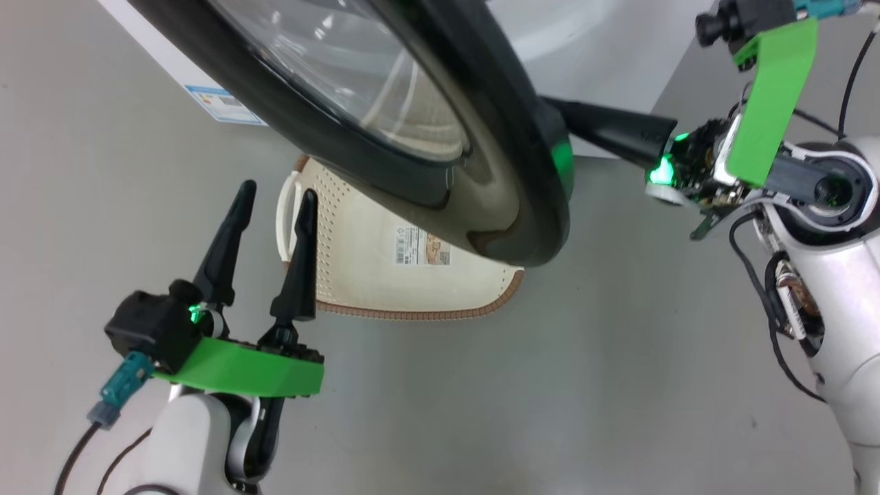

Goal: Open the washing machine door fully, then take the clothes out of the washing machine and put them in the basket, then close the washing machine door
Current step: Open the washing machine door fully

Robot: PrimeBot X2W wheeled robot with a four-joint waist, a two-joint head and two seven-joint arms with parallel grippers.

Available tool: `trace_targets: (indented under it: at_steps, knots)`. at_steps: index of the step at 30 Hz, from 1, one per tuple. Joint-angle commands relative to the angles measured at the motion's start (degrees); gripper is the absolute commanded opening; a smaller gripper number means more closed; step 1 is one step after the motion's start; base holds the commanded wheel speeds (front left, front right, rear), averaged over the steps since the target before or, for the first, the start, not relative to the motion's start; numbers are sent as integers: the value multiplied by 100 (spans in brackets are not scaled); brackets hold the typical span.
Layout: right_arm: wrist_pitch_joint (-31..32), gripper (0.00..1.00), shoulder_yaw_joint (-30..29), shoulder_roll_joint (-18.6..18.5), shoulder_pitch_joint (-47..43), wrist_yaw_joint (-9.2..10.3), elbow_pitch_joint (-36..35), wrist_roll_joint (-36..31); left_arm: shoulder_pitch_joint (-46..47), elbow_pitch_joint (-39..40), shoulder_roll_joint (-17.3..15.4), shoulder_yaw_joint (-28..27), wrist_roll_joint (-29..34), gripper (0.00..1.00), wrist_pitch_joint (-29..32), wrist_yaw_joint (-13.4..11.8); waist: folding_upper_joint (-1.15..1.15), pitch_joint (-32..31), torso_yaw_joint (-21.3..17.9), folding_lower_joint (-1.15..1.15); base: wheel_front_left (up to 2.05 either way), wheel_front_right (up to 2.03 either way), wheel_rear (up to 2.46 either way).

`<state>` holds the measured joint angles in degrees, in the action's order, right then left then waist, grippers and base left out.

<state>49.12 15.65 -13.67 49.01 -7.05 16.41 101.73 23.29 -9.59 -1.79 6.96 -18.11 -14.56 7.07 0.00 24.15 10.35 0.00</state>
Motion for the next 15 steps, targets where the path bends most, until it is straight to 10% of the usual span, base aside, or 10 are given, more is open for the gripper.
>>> trace_targets:
  at_steps: [1,15]
  knots:
    - [94,0,53,131,-194,-44,-225,-108,-156,101,-109,-181,-37,100,-44,-32,0,-202,112,0,0,0,0]
    - [209,0,-60,357,-953,-44,175,-250,-549,-61,-109,-111,-185,100,-44,-223,0,-1157,735,0,0,0,0]
